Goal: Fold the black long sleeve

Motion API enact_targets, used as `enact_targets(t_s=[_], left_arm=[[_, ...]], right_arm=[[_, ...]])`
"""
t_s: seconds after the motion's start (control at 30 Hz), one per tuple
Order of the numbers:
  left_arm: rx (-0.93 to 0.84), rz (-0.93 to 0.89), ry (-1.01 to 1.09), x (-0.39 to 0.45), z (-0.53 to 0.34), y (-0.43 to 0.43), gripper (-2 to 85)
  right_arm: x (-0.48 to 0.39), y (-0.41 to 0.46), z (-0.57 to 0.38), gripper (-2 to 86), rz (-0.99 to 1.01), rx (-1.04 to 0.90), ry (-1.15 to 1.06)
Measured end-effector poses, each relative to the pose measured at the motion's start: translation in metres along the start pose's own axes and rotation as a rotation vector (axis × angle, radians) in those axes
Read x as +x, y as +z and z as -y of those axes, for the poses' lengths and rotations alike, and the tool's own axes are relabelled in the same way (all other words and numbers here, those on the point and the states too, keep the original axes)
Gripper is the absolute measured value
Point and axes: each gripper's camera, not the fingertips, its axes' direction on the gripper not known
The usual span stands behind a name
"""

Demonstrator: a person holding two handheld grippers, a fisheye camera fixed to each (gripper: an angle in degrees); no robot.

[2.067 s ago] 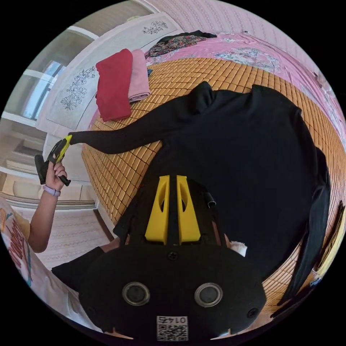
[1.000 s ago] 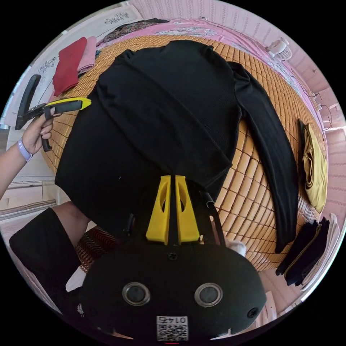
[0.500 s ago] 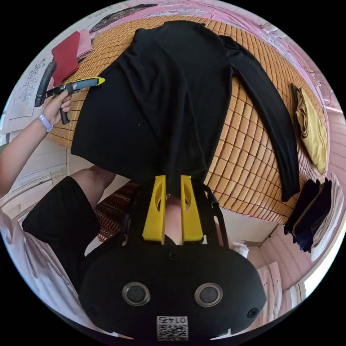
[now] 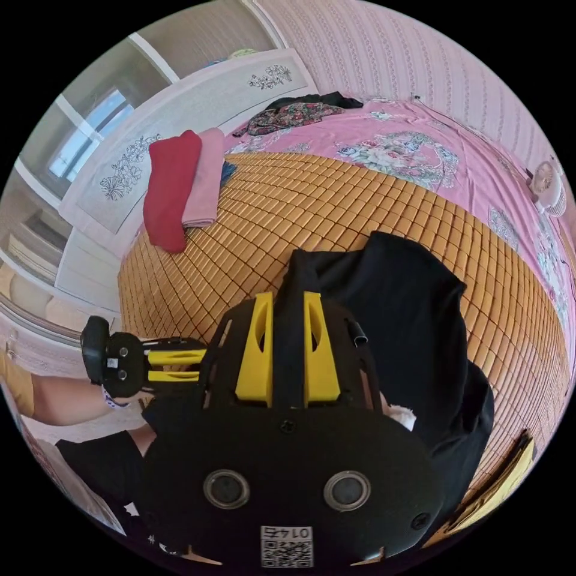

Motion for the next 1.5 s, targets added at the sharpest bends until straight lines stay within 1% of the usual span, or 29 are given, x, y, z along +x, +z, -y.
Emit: enact_targets(t_s=[0.07,0.1,0.13,0.23,0.3,0.33,0.4,0.47,0.5,0.53,0.6,0.67,0.7,0.73,0.77,0.83,0.87,0.93,0.97,1.03,1.07,1.17,1.23,1.33,1.43,1.5], left_arm=[[0.014,-0.016,-0.032,-0.012,0.002,0.001,0.5],[0.031,-0.022,-0.04,-0.016,0.001,-0.001,0.2],[0.071,-0.049,-0.056,-0.023,-0.002,-0.006,-0.4],[0.155,-0.099,-0.151,-0.049,-0.014,-0.017,-0.8],[0.189,-0.14,-0.226,-0.071,-0.021,-0.017,-0.9],[0.191,-0.149,-0.265,-0.083,-0.025,-0.011,-0.9],[0.139,-0.126,-0.322,-0.098,-0.026,0.005,-0.9],[0.106,-0.152,-0.411,-0.117,-0.03,0.021,-0.6],[0.116,-0.164,-0.429,-0.121,-0.032,0.022,-0.5],[0.151,-0.176,-0.449,-0.126,-0.036,0.019,-0.4],[0.198,-0.133,-0.432,-0.125,-0.041,0.006,-0.5],[0.219,-0.073,-0.357,-0.111,-0.046,-0.01,-0.7],[0.218,-0.073,-0.335,-0.106,-0.047,-0.011,-0.7],[0.207,-0.091,-0.29,-0.096,-0.047,-0.011,-0.8],[0.184,-0.123,-0.24,-0.083,-0.047,-0.007,-0.8],[0.149,-0.181,-0.16,-0.058,-0.044,0.004,-0.8],[0.127,-0.226,-0.112,-0.04,-0.04,0.014,-0.6],[0.086,-0.308,-0.04,-0.013,-0.03,0.029,0.1],[0.062,-0.346,0.012,0.005,-0.02,0.038,0.9],[0.048,-0.364,0.108,0.034,-0.003,0.049,2.3],[0.048,-0.366,0.172,0.052,0.011,0.056,3.3],[0.02,-0.389,0.307,0.094,0.052,0.078,5.6],[0.01,-0.402,0.404,0.12,0.078,0.091,6.1],[0.016,-0.345,0.521,0.164,0.119,0.114,6.4],[-0.009,-0.328,0.609,0.208,0.156,0.139,8.3],[0.004,-0.342,0.629,0.23,0.174,0.152,9.4]], right_arm=[[0.005,0.025,0.019,6.5,-0.061,-0.1,-0.028],[0.007,0.038,0.028,4.2,-0.093,-0.178,-0.065],[0.005,0.041,0.034,2.3,-0.1,-0.204,-0.107],[0.0,0.034,0.047,0.7,-0.098,-0.162,-0.191],[0.002,0.042,0.054,1.0,-0.085,-0.169,-0.192],[0.004,0.053,0.057,1.6,-0.064,-0.196,-0.191],[0.006,0.064,0.057,3.8,-0.051,-0.235,-0.179],[0.009,0.053,0.05,5.2,-0.052,-0.199,-0.16],[0.011,0.035,0.039,6.3,-0.065,-0.147,-0.152],[0.009,0.014,0.019,7.0,-0.124,-0.091,-0.163],[0.003,-0.015,-0.025,7.1,-0.251,-0.012,-0.174],[-0.002,-0.034,-0.081,6.6,-0.289,-0.005,-0.168],[-0.004,-0.04,-0.122,6.4,-0.285,-0.049,-0.143],[-0.005,-0.042,-0.164,6.1,-0.288,-0.116,-0.091],[-0.005,-0.042,-0.186,6.0,-0.293,-0.157,-0.059],[-0.007,-0.043,-0.272,5.3,-0.329,-0.277,0.136],[-0.006,-0.046,-0.292,5.2,-0.337,-0.29,0.205],[0.004,-0.06,-0.363,5.0,-0.306,-0.302,0.492],[0.008,-0.064,-0.379,5.1,-0.289,-0.294,0.553],[0.023,-0.08,-0.427,5.8,-0.277,-0.225,0.721],[0.027,-0.084,-0.437,6.0,-0.298,-0.2,0.752],[0.055,-0.109,-0.483,7.5,-0.401,-0.06,0.922],[0.08,-0.124,-0.521,8.8,-0.452,0.046,1.09],[0.104,-0.134,-0.566,10.4,-0.474,0.139,1.241],[0.117,-0.139,-0.6,10.7,-0.481,0.247,1.32],[0.123,-0.134,-0.612,10.5,-0.479,0.245,1.323]])
